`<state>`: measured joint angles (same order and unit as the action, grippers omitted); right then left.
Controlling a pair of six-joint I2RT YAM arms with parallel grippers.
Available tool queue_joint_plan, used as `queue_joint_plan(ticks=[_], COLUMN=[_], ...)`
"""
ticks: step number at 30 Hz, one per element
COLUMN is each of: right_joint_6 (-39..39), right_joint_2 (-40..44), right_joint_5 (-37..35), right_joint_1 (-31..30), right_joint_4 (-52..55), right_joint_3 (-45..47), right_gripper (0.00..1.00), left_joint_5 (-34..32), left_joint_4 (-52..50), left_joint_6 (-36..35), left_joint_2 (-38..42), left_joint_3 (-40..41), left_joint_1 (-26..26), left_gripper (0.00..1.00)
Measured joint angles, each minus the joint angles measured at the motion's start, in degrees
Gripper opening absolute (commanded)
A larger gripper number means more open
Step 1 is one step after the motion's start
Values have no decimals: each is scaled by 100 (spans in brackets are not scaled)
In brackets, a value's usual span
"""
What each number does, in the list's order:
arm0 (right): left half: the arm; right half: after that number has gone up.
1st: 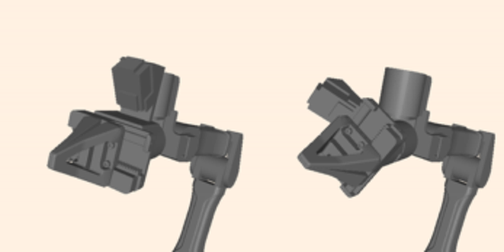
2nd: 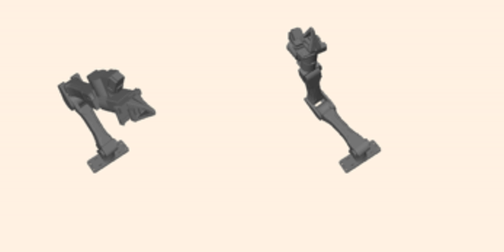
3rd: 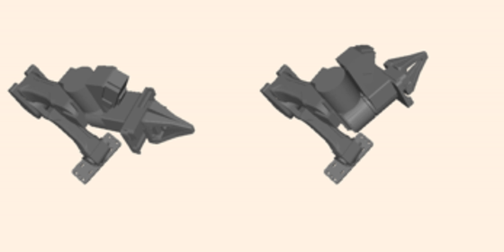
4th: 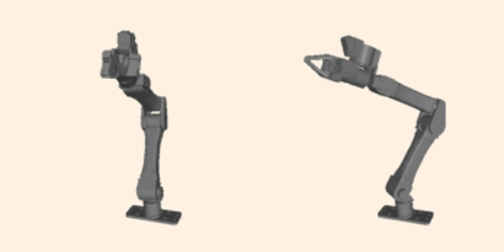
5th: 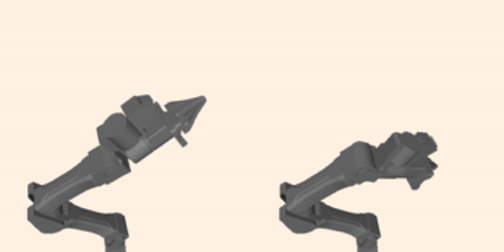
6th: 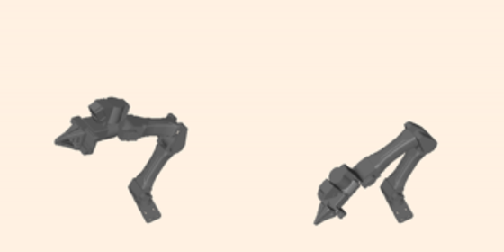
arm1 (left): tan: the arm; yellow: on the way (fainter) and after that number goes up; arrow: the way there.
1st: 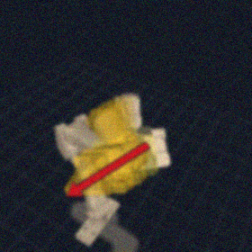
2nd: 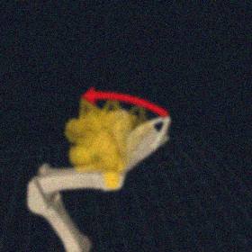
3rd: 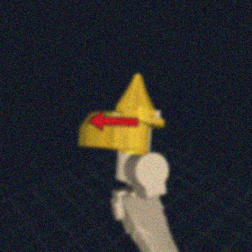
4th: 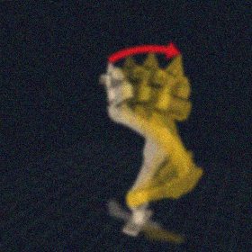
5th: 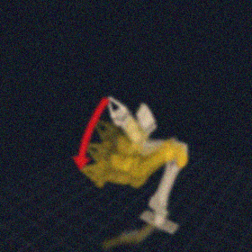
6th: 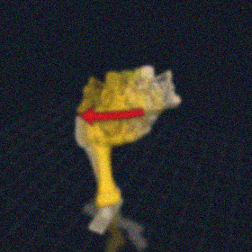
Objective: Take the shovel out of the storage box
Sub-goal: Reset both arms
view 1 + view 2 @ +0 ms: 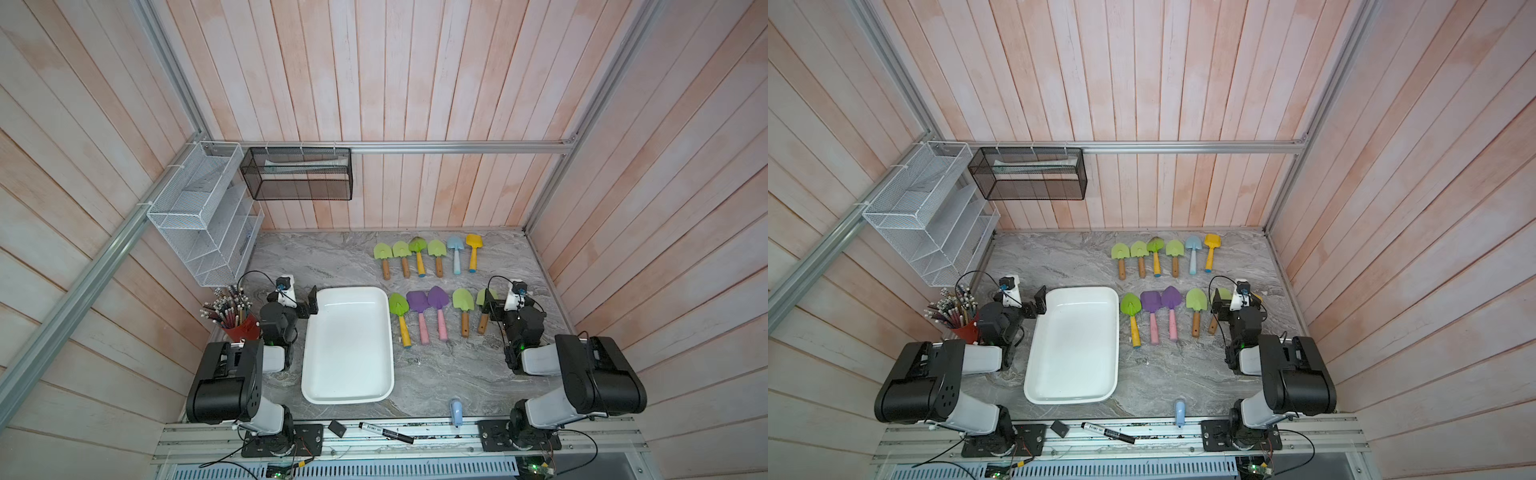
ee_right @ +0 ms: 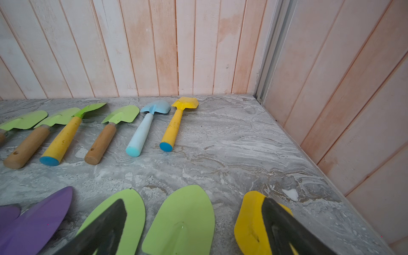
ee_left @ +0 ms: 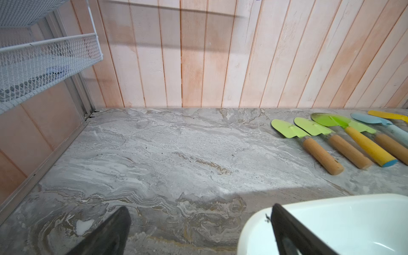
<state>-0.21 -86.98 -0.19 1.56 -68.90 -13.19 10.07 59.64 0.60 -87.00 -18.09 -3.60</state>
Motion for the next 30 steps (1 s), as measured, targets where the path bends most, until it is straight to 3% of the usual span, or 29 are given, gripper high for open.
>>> queue_joint_plan(ticks=[14, 19, 30], right_joint_6=[-4, -136, 20], right_joint_2=[0, 33, 31], right_joint_5=[9, 330, -105], right_joint_1=[0, -4, -2], right_joint_4=[-7, -221, -39], right_joint_3=[2, 199, 7], right_gripper=[98, 98, 98], left_joint_5=[28, 306, 188], left_joint_4=[59, 227, 417], left_joint_6=[-24, -149, -125], left_joint_2=[0, 0, 0], left_joint_3=[28, 199, 269], left_joint_1=[2, 0, 0], left_gripper=[100, 100, 100])
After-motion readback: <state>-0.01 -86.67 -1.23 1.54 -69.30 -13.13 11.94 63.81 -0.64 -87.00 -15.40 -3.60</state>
